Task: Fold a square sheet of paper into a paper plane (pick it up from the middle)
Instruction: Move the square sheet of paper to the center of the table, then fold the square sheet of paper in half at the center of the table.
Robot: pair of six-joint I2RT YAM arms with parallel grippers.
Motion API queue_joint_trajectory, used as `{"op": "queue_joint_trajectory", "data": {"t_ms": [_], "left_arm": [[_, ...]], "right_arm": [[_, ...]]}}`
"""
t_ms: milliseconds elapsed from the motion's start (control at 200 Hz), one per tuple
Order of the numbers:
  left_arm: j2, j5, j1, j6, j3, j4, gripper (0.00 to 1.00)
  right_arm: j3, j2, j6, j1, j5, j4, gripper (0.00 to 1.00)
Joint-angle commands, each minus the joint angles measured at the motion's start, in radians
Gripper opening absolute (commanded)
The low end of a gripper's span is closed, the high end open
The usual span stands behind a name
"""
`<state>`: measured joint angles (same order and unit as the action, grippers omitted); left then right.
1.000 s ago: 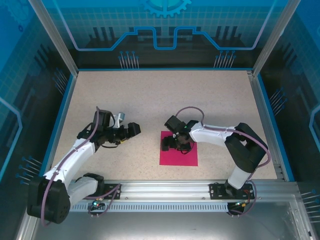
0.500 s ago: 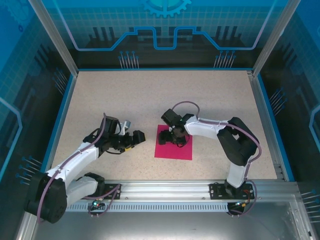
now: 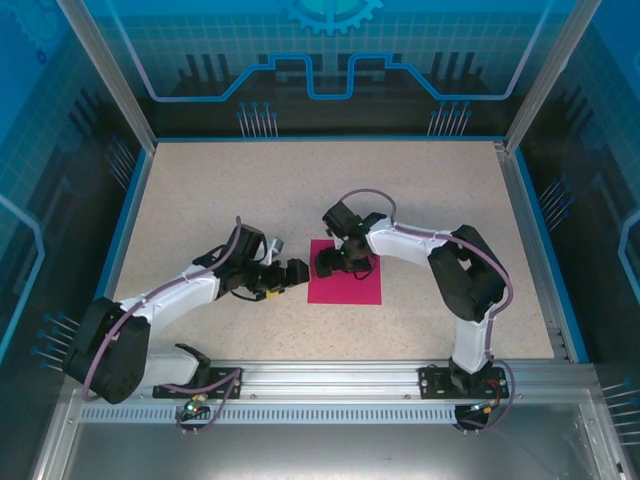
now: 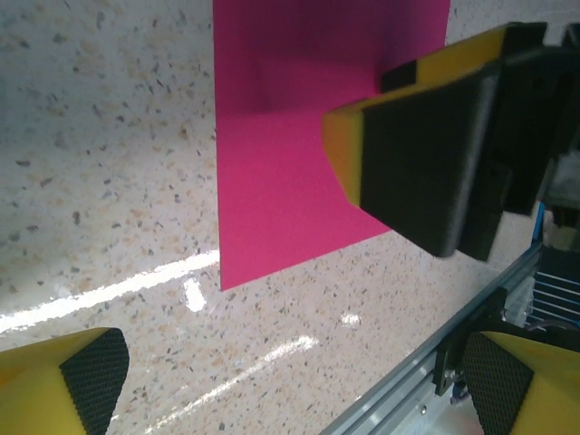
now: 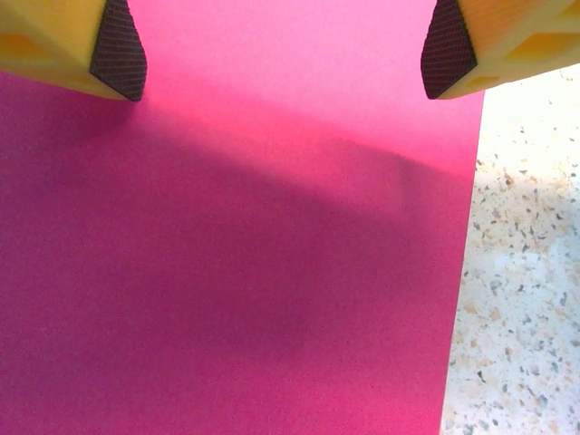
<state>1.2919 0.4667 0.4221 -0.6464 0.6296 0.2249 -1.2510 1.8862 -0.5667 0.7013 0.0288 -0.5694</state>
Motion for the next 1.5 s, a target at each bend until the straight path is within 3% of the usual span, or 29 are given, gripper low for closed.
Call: {"op": "queue_joint_trajectory", "data": {"t_ms": [0, 430, 790, 985, 1170, 1280, 1491], "left_arm": [[0.006, -0.049, 0.007, -0.01, 0.027, -0.011, 0.99], [0.048, -0.106, 0.007, -0.022, 0.043, -0.019, 0.98], [0.072, -0.115, 0.007, -0.021, 0.064, -0.025, 0.99], [0.079, -0.108, 0.007, -0.021, 0.07, -0.025, 0.99], [0.064, -0.118, 0.007, -0.012, 0.067, -0.022, 0.99], [0.061, -0.137, 0.007, -0.004, 0.071, -0.018, 0.99], [0.039, -0.221, 0.007, -0.02, 0.072, -0.035, 0.98]], "right_arm": [[0.001, -0.077, -0.016, -0.014, -0.048, -0.041, 0.86], [0.112, -0.018, -0.058, -0.087, 0.011, 0.035, 0.83], [0.058, 0.04, 0.142, -0.103, -0.053, -0.026, 0.81], [0.03, 0.025, 0.201, -0.102, -0.025, -0.033, 0.8], [0.009, -0.043, 0.17, -0.096, -0.024, -0.067, 0.85], [-0.002, -0.114, 0.093, -0.079, -0.051, -0.076, 0.98], [-0.073, -0.117, -0.074, 0.002, -0.243, -0.188, 0.99]]}}
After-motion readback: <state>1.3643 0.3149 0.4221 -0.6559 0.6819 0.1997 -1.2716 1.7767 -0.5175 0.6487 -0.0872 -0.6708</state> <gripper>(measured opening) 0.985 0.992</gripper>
